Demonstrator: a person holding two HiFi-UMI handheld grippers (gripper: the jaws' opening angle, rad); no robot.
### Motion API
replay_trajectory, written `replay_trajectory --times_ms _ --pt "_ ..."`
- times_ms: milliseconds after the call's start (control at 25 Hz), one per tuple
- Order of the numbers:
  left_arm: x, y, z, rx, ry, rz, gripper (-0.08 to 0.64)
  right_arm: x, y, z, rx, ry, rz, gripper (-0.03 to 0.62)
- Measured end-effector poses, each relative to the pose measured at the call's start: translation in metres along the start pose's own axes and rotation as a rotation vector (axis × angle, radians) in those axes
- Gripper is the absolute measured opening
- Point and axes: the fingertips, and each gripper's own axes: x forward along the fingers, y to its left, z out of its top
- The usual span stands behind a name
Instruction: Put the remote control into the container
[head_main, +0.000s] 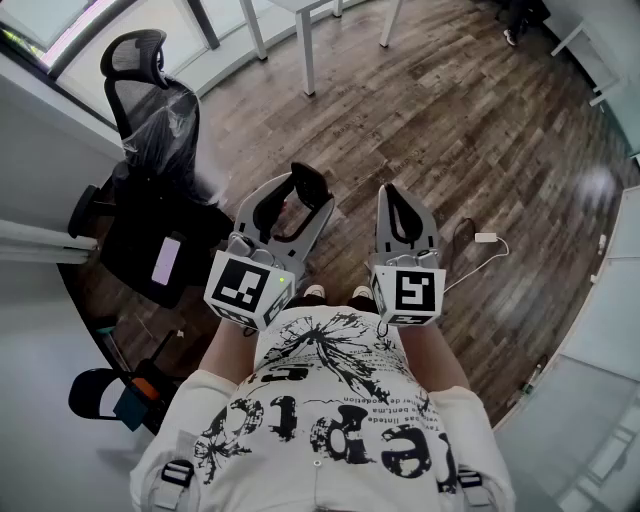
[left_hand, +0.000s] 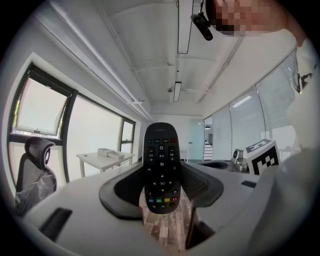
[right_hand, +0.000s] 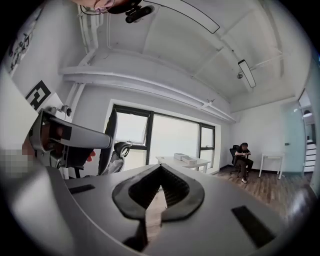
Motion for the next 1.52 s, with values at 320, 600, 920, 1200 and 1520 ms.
replay_trajectory --times_ms 320,600,920,1200,1520 --pt "-0.013 0.017 -0.004 -0.012 -0.018 0.001 0.236 0.006 0.019 0.001 -0.004 0.012 -0.014 0.002" --pt "-0.025 0.045 -0.015 -0.037 -0.010 0.026 0.236 0.013 0.041 -0.010 -0.012 0.015 -0.018 0.002" --pt "0.000 0.054 -0.011 -0.037 -0.011 0.076 0.236 0.040 0.026 -0.011 0.007 0.015 0.038 0.002" --pt "0.065 0.046 -0.010 -0.056 -0.003 0.162 0.236 0.073 -0.038 -0.017 0.035 -0.001 0.125 0.002" --pt "0.172 0.010 0.015 -0.007 -0.035 0.235 0.236 0.104 -0.158 -0.006 0.054 -0.057 0.159 0.002"
